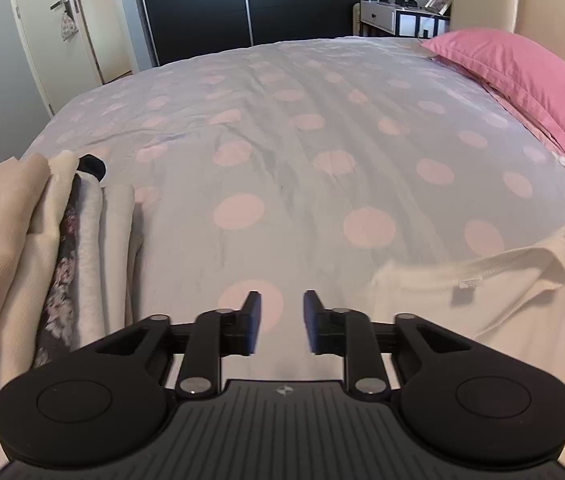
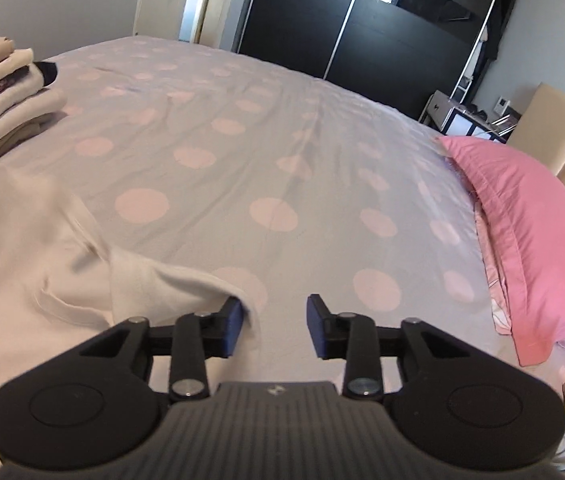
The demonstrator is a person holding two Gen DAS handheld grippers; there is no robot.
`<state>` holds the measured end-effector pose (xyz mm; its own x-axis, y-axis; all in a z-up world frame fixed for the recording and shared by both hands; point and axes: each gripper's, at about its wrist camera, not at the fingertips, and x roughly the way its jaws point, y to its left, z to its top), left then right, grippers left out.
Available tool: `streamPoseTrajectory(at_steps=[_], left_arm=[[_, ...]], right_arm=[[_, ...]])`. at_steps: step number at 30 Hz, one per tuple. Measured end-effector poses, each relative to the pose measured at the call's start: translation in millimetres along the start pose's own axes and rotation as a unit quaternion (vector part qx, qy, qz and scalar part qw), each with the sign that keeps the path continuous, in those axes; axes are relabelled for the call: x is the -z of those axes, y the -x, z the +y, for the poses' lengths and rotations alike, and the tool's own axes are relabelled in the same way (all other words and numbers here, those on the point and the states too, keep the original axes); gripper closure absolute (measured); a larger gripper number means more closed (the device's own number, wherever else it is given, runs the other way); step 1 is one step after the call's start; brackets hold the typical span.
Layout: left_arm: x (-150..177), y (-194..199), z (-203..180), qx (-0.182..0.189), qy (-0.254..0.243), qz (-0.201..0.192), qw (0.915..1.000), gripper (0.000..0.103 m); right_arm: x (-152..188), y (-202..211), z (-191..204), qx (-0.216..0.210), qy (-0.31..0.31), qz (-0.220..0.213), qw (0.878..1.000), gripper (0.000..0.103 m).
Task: Fold clothes
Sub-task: 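Lay the white shirt flat on the bed and open both tools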
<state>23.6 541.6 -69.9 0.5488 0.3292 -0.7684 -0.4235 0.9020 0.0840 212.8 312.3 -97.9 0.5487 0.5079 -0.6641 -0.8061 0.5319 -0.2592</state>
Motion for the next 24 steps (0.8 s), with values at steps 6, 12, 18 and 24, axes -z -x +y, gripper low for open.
streamPoseTrajectory(at_steps=[6,12,18,24], left_arm=[[37,42,7,0.009,-0.012,0.009,0.9998,0.063],[89,97,11,0.015,-0.014,0.033,0.9992,0.063],[139,143,14,0.018,0.008,0.048,0.9987,0.057],[193,165,16,0.026,0.057,0.058,0.9963,0.055]], right_arm=[[23,47,-11,-0.016,-0.01,0.017,1.0,0.062],[70,115,-28,-0.041,-0.043,0.032,0.998,0.053],[130,169,-33,-0.048,-0.099,0.053,0.992,0.053],[179,190,-22,-0.058,-0.139,0.094,0.984,0.053]])
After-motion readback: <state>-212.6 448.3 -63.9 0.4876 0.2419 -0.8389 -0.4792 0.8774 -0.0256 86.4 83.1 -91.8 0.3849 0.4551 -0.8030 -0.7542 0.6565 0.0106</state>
